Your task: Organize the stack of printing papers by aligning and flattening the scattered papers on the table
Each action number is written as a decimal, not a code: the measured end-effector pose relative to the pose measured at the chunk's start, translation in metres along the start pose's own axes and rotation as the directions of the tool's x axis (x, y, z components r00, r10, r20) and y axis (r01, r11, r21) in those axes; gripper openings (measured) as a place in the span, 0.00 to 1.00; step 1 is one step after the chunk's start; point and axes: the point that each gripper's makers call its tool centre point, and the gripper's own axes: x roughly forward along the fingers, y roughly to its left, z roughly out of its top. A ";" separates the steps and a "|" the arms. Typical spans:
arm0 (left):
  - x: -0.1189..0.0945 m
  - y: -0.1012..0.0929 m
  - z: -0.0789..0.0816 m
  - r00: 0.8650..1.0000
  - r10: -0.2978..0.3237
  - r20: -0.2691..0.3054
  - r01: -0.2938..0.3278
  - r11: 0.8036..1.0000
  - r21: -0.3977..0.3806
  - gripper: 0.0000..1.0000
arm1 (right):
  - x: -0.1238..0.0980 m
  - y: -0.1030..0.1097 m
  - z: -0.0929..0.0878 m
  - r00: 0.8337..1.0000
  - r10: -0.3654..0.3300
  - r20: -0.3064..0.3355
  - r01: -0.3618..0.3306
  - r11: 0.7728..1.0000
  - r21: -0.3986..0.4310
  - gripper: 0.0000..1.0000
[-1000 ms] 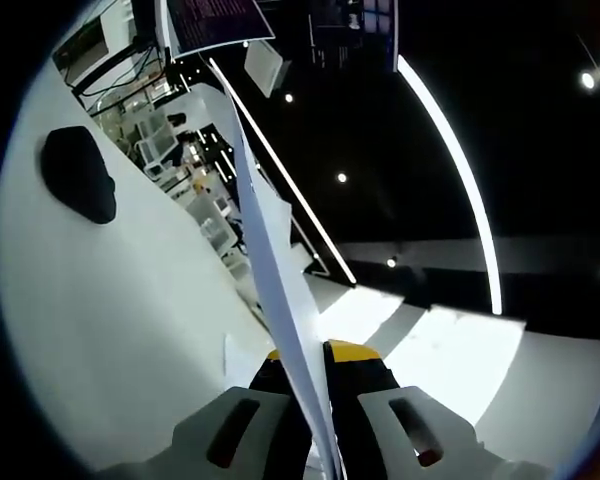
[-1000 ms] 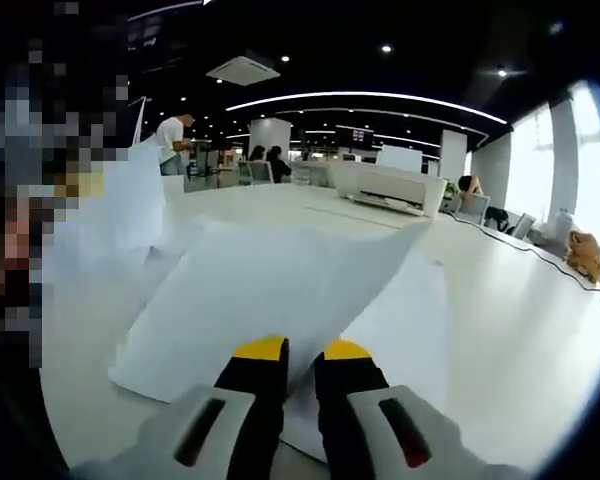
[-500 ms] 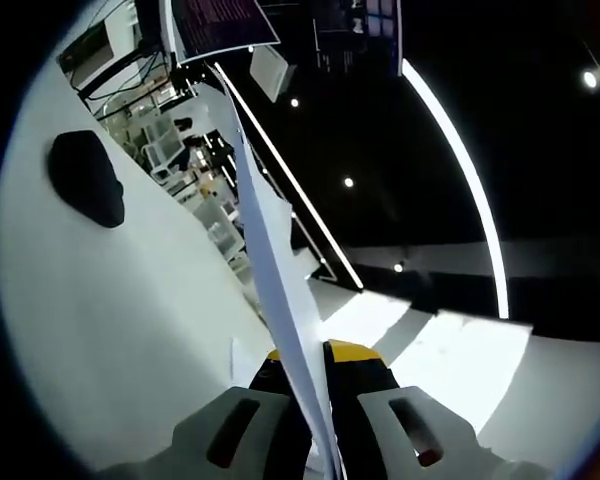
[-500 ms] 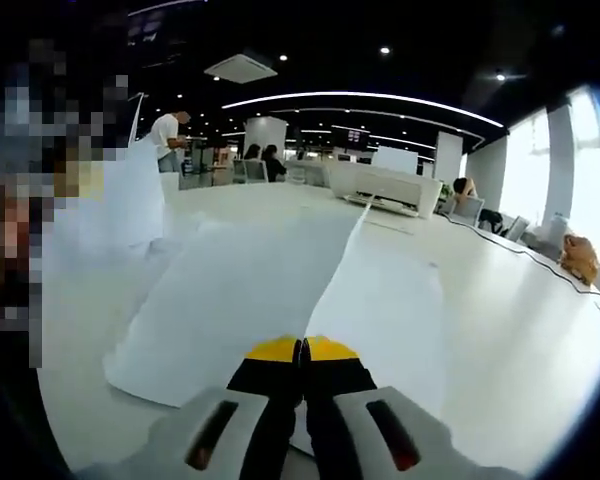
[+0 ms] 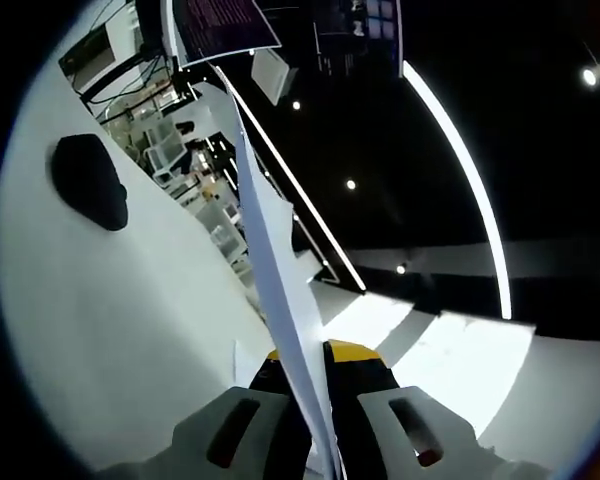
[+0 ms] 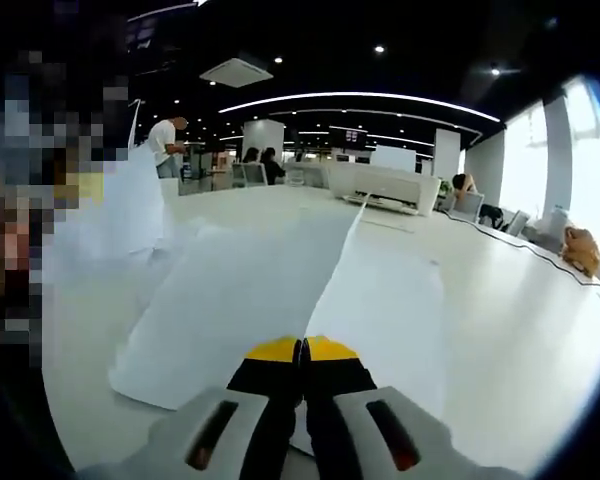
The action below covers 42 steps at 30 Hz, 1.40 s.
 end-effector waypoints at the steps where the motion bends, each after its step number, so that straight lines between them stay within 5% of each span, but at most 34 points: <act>1: 0.000 0.000 0.000 1.000 -0.001 -0.001 0.001 1.000 -0.001 0.06 | 0.000 0.000 0.000 1.000 0.001 0.000 -0.001 1.000 0.001 0.00; 42: 0.000 0.005 -0.004 0.999 0.015 -0.033 -0.013 0.999 0.044 0.06 | -0.015 -0.009 0.020 0.993 0.006 0.117 -0.024 0.988 0.151 0.00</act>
